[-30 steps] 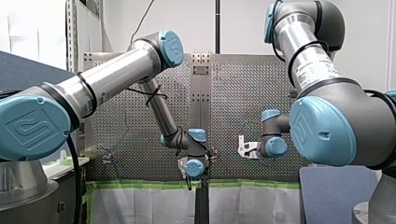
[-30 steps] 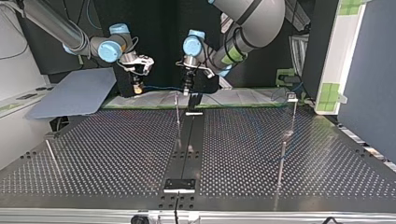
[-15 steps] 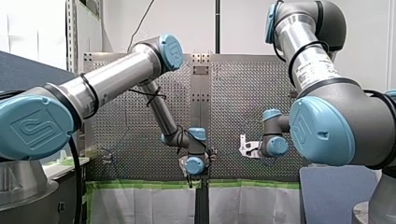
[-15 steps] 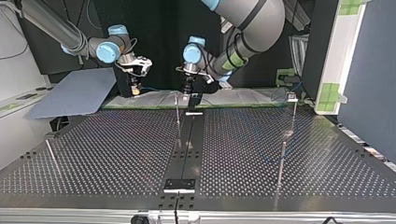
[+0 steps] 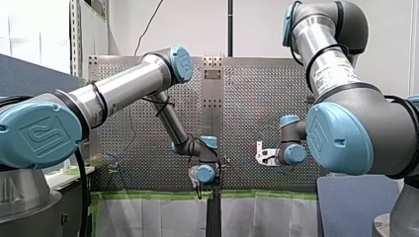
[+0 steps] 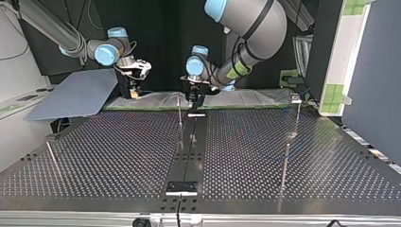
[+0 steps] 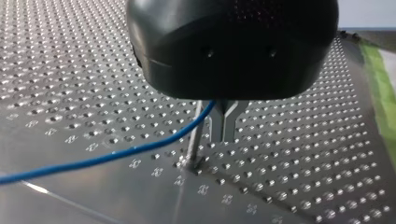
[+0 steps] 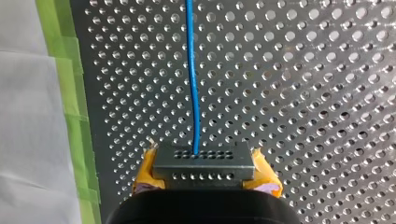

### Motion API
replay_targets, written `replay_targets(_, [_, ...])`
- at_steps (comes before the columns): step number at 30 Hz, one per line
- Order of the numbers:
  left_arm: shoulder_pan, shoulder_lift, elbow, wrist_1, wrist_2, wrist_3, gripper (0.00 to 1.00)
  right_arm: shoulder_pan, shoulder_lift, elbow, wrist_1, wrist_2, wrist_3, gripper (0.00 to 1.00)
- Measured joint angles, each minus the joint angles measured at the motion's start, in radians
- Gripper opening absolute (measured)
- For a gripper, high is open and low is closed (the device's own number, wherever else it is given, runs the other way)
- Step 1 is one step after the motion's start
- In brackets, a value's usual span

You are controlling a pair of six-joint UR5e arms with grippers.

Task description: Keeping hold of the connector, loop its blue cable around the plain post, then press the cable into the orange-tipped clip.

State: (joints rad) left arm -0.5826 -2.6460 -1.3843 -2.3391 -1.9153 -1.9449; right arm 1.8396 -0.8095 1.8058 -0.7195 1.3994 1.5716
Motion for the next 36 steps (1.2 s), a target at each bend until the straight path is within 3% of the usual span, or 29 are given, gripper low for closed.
replay_targets(13, [0.033,0.001,0.047,-0.052,-0.001,0.0,0.0,-0.032,0.009,-0.066,0.029,-0.004,0.004,0.0])
replay_targets(23, [0.049,0.001,0.048,-0.058,-0.007,0.01,0.0,-0.049,0.058,-0.163,0.098,-0.018,-0.004,0.0])
replay_targets(36, [0.057,0.001,0.048,-0.065,-0.016,0.042,0.0,-0.07,0.075,-0.284,0.161,-0.046,-0.008,0.0])
